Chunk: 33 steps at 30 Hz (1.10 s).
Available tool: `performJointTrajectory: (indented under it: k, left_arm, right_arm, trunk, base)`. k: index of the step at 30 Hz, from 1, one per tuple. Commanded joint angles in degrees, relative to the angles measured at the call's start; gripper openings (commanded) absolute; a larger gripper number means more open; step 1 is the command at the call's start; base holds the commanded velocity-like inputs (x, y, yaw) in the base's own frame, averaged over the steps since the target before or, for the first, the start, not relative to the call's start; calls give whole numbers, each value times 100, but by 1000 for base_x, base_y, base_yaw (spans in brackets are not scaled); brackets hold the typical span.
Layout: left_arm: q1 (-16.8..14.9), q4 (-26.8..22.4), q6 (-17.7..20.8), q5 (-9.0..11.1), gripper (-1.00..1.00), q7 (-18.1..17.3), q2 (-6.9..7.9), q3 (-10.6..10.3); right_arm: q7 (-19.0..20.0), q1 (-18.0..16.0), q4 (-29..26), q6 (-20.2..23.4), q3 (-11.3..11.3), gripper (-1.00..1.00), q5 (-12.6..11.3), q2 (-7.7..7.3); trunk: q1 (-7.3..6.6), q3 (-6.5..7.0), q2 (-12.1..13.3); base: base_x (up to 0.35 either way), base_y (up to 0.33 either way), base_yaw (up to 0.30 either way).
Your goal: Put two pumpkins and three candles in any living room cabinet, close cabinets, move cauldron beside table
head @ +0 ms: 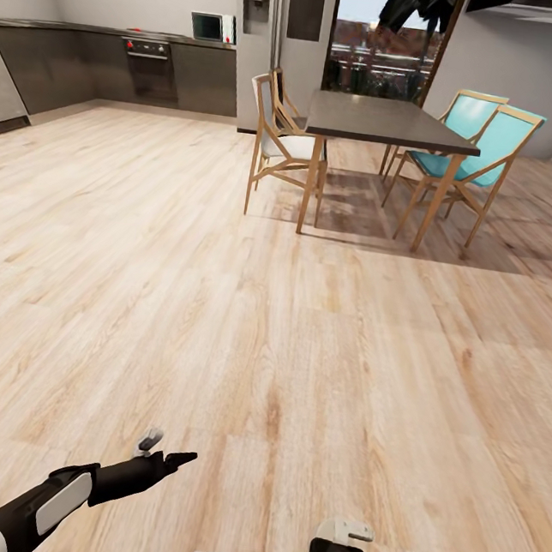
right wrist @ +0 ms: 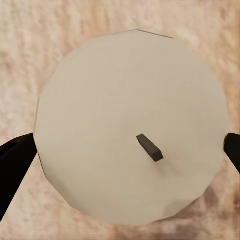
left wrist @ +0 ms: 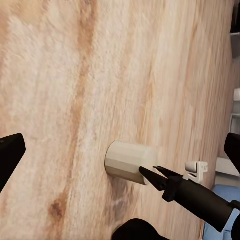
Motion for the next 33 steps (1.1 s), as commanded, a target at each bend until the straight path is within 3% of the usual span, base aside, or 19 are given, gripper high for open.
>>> performJointTrajectory:
  k: [1, 33]
  left_arm:
    - [-5, 0, 44, 61, 100, -1, 5, -27]
    - [-5, 0, 44, 39, 100, 0, 5, -27]
  right_arm:
    - [9, 0, -15, 16, 84, -100, -104, -2]
    - [13, 0, -25, 15, 76, -100, -113, -3]
  trunk:
    - [0, -4, -1]
    - [-79, 682, 41]
  base:
    - [0, 0, 0]
    - [0, 0, 0]
